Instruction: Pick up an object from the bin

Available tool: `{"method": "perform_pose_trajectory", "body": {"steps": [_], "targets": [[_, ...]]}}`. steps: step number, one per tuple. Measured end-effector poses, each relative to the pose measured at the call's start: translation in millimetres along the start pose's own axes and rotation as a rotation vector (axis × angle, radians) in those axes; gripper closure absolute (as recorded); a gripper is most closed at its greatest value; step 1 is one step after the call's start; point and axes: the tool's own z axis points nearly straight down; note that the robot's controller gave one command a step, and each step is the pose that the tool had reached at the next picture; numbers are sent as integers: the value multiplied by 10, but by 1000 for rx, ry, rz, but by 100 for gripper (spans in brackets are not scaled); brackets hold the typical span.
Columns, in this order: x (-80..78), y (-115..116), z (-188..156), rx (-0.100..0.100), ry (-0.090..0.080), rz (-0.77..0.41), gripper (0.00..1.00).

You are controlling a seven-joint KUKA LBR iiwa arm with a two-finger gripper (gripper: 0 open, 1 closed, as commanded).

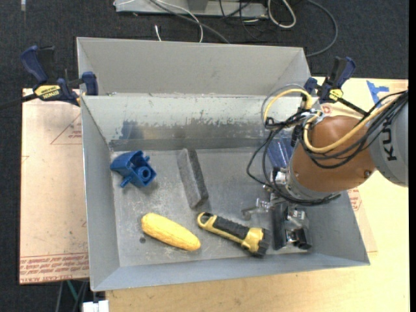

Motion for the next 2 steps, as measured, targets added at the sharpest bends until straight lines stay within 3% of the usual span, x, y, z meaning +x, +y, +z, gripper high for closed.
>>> {"method": "perform_pose_trajectory", "body": {"steps": [1,2], "targets": [[-13,123,85,11,-2,-305,0],[5,-56,80,-4,-11,-316,0]]}}
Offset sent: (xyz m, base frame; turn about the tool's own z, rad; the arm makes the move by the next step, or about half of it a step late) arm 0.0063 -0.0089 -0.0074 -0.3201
